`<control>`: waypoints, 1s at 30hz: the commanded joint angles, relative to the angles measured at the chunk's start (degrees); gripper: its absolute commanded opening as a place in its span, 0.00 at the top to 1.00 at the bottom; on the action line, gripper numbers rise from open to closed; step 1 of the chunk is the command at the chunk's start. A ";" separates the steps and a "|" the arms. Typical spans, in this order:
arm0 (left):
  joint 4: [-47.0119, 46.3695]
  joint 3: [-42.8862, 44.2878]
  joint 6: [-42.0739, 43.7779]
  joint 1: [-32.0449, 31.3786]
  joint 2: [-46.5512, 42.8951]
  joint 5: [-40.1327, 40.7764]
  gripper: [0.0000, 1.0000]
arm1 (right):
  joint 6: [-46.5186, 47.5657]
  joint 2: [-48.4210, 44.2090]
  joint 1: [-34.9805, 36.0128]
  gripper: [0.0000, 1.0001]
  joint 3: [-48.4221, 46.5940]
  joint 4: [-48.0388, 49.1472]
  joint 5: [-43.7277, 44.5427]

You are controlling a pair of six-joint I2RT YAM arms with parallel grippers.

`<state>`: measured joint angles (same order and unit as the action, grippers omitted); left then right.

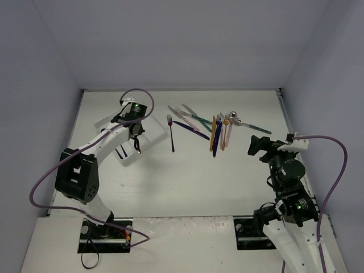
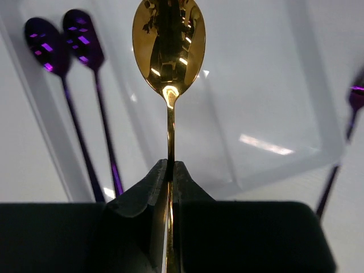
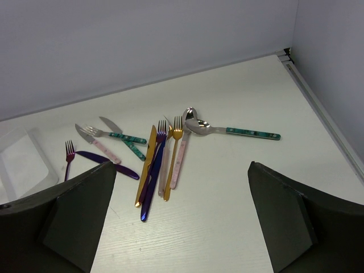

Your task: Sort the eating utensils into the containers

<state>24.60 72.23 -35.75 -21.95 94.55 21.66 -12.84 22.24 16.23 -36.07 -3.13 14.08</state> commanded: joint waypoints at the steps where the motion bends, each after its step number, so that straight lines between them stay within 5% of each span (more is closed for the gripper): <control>1: -1.12 -1.39 -7.34 4.14 -4.26 4.28 1.00 | 0.27 0.61 0.56 0.00 -0.58 5.33 -0.29; 10: -0.95 0.97 -9.25 13.72 3.33 2.41 1.00 | 0.45 0.22 0.73 0.00 -0.49 5.24 0.03; 23: -1.37 2.09 -6.35 14.56 8.81 1.29 0.99 | 0.58 0.48 0.69 0.00 -0.49 5.24 0.51; 30: 0.65 4.12 -4.32 14.41 6.67 1.28 0.62 | 0.66 3.57 0.71 0.00 -1.53 5.24 0.87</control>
<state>25.56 73.00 -41.79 -7.38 105.47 22.10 -12.82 22.64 16.29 -36.07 -2.83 14.11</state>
